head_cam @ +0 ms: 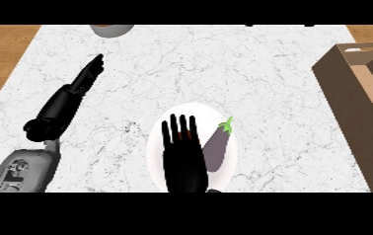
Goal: Pick the tomato from the plate and place it in the cardboard box
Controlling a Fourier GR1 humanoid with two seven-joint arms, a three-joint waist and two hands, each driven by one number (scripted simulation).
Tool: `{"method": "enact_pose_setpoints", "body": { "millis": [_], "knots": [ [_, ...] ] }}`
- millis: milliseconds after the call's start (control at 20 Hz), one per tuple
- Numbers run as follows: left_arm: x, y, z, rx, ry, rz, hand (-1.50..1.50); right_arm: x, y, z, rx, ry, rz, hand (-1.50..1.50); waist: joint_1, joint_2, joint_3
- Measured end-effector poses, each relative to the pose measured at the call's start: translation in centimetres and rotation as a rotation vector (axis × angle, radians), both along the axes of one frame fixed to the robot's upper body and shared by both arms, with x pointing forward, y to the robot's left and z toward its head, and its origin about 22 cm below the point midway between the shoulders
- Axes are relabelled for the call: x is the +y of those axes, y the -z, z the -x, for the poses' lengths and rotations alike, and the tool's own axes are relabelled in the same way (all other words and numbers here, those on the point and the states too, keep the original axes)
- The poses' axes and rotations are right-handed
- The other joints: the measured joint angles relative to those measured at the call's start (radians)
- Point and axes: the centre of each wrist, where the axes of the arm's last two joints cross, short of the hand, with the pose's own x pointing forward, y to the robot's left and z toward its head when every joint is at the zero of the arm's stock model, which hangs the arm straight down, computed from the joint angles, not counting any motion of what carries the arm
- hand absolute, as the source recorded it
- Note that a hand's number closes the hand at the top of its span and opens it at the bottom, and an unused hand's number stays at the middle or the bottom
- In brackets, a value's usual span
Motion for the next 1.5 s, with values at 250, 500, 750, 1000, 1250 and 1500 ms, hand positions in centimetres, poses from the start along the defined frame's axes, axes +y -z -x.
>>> {"method": "enact_pose_setpoints", "body": {
  "millis": [250, 500, 750, 1000, 1250, 1500],
  "knots": [
    [-0.2, -0.5, 0.4, 0.004, 0.001, 0.005, 0.0, -0.6, 0.4, -1.1, -0.002, 0.035, 0.027, -1.5, -0.001, -0.001, 0.0],
    [-0.1, -0.2, 0.6, 0.005, -0.002, 0.004, 0.0, -1.0, 1.7, -2.0, 0.009, 0.045, 0.014, -1.5, -0.001, 0.0, 0.0],
    [-0.3, -0.5, 0.5, 0.001, -0.003, -0.003, 0.0, -1.1, 2.5, -2.6, 0.015, -0.017, 0.009, 1.5, 0.0, -0.003, 0.0],
    [0.2, -0.4, 0.5, -0.003, -0.001, -0.001, 0.0, -1.3, 2.9, -2.7, -0.054, -0.113, -0.006, 1.5, -0.001, -0.008, 0.0],
    [0.1, -0.3, 0.4, -0.002, 0.0, -0.007, 0.0, -0.7, 2.5, -3.0, -0.141, -0.158, 0.006, 1.5, -0.001, -0.005, -0.001],
    [-0.4, -0.3, 0.3, -0.006, 0.0, 0.0, 0.0, -6.2, 1.0, -9.4, -0.115, 0.077, -0.118, 1.5, -0.003, 0.003, 0.001]
  ]
}}
